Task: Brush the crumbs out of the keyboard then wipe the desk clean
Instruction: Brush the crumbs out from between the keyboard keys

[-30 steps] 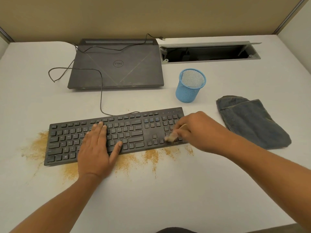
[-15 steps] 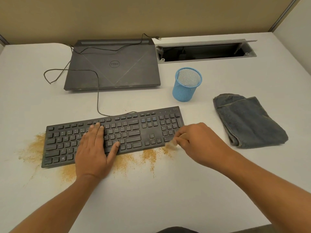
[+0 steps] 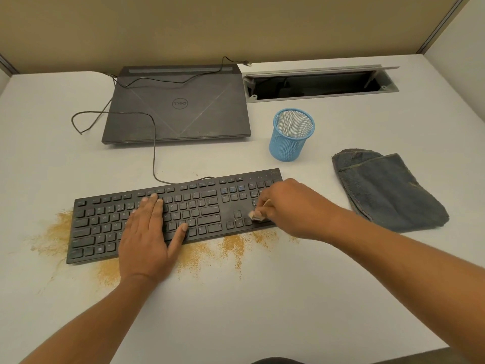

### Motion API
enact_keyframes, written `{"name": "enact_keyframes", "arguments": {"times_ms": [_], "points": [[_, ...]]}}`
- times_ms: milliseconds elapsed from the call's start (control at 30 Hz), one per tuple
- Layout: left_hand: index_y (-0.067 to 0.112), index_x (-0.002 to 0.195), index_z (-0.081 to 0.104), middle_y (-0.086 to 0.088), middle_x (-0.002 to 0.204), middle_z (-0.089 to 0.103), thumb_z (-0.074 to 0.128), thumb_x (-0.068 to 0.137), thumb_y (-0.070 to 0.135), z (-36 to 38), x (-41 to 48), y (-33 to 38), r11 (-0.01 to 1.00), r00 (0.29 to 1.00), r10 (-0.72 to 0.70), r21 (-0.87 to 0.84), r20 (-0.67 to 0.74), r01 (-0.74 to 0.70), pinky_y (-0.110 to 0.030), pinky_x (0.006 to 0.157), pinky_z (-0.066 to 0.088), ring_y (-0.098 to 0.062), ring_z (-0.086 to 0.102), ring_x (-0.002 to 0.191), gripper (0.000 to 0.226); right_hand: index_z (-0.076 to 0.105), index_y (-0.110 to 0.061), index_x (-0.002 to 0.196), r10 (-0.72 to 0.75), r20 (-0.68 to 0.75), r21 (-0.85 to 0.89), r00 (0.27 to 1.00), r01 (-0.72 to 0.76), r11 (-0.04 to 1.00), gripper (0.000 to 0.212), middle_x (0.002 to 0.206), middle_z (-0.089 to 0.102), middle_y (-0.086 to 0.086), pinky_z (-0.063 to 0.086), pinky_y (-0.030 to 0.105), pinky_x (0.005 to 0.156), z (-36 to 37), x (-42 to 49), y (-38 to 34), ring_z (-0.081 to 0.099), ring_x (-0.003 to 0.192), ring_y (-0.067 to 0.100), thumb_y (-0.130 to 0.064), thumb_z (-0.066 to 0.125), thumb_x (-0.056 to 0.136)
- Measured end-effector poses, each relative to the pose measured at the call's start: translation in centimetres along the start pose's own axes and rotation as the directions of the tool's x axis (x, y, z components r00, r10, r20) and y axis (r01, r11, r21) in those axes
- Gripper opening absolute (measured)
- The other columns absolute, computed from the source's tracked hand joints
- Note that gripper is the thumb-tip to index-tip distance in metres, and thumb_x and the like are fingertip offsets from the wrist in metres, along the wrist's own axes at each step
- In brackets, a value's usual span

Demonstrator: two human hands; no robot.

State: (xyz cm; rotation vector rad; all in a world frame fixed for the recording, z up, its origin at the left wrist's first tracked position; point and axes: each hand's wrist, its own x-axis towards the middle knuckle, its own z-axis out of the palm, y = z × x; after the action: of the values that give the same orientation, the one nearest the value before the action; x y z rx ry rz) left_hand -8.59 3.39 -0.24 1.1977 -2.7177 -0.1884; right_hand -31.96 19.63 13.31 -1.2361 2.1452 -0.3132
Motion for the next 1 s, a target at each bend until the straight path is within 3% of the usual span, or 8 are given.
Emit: {"name": "enact_keyframes", "arguments": {"times_ms": [167,300,400,533,633,800,900,1000], "points": [[0.008,0.149,0.035,-0.009,0.156,0.034,0.023,0.093,0.068,0.1,0.1,0.0,1.0,1.0,0.003,-0.004,-0.004,-0.003,-0.042,0.121,0.02,-0.023,0.025,0.147,0.082,0.075,-0.014,0.092,0.016,-0.123,0.01,0.992,-0.015,1.0,0.021,0.067,0.057,-0.016,0.034,0.012,0.049,-0.4,0.1,0.3,0.056,0.058,0.0,-0.029,0.06,0.097],[0.009,0.149,0.034,-0.009,0.157,0.033,0.021,0.094,0.068,0.1,0.1,-0.1,1.0,1.0,-0.001,-0.003,-0.002,0.001,-0.043,0.121,0.02,-0.022,0.024,0.147,0.083,0.075,-0.019,0.096,-0.019,-0.007,0.026,1.0,0.019,0.999,0.018,0.082,0.066,-0.006,0.038,0.019,0.056,0.3,0.1,-0.4,0.058,0.07,0.005,-0.031,0.061,0.096],[0.008,0.149,0.034,-0.009,0.157,0.033,0.022,0.094,0.068,0.1,0.1,-0.1,1.0,1.0,0.002,0.0,0.001,-0.002,-0.042,0.121,0.02,-0.022,0.024,0.147,0.082,0.074,-0.02,0.101,-0.046,-0.064,0.047,0.997,0.049,0.998,0.018,0.086,0.063,-0.008,0.042,0.023,0.065,0.7,0.7,-1.0,0.056,0.074,0.004,-0.03,0.06,0.097],[0.009,0.15,0.034,-0.009,0.157,0.032,0.019,0.094,0.069,0.0,0.0,-0.2,1.0,1.0,0.008,-0.003,-0.001,-0.008,-0.04,0.121,0.017,-0.023,0.024,0.147,0.084,0.074,-0.02,0.101,-0.077,0.019,0.024,0.997,0.076,0.997,0.016,0.085,0.064,-0.011,0.041,0.02,0.062,1.1,1.0,-1.8,0.057,0.073,0.001,-0.028,0.062,0.096],[0.008,0.15,0.032,-0.009,0.157,0.031,0.018,0.094,0.069,0.0,0.0,-0.2,1.0,1.0,0.013,-0.005,0.005,-0.013,-0.039,0.121,0.015,-0.023,0.023,0.147,0.084,0.074,-0.021,0.101,-0.062,-0.065,0.021,0.996,0.063,0.998,0.016,0.09,0.068,-0.006,0.049,0.023,0.067,0.6,1.2,-2.2,0.061,0.079,0.006,-0.028,0.061,0.096],[0.008,0.151,0.03,-0.009,0.159,0.028,0.015,0.094,0.069,0.0,0.0,-0.3,1.0,1.0,0.021,-0.004,0.017,-0.021,-0.041,0.122,0.015,-0.023,0.019,0.148,0.085,0.073,-0.012,0.094,0.029,0.043,-0.201,0.999,-0.02,0.979,0.022,0.089,0.071,0.004,0.053,0.033,0.068,0.4,0.9,-3.0,0.064,0.076,0.017,-0.029,0.06,0.097],[0.007,0.151,0.03,-0.01,0.159,0.027,0.015,0.095,0.069,-0.1,-0.1,-0.4,0.999,0.999,0.03,-0.027,0.028,-0.03,-0.043,0.122,0.016,-0.023,0.019,0.149,0.085,0.073,-0.016,0.097,0.04,-0.057,-0.121,0.998,-0.047,0.992,0.018,0.089,0.069,-0.001,0.048,0.024,0.063,0.3,0.6,-3.8,0.062,0.075,0.012,-0.027,0.06,0.097],[0.006,0.151,0.031,-0.011,0.159,0.027,0.014,0.095,0.069,-0.3,-0.2,-0.5,0.998,0.999,0.043,-0.052,0.027,-0.042,-0.044,0.121,0.017,-0.024,0.018,0.149,0.086,0.074,-0.015,0.1,0.129,-0.082,-0.092,0.988,-0.137,0.986,0.019,0.095,0.07,0.006,0.053,0.032,0.071,1.3,0.2,-4.1,0.064,0.081,0.019,-0.026,0.059,0.097]]}}
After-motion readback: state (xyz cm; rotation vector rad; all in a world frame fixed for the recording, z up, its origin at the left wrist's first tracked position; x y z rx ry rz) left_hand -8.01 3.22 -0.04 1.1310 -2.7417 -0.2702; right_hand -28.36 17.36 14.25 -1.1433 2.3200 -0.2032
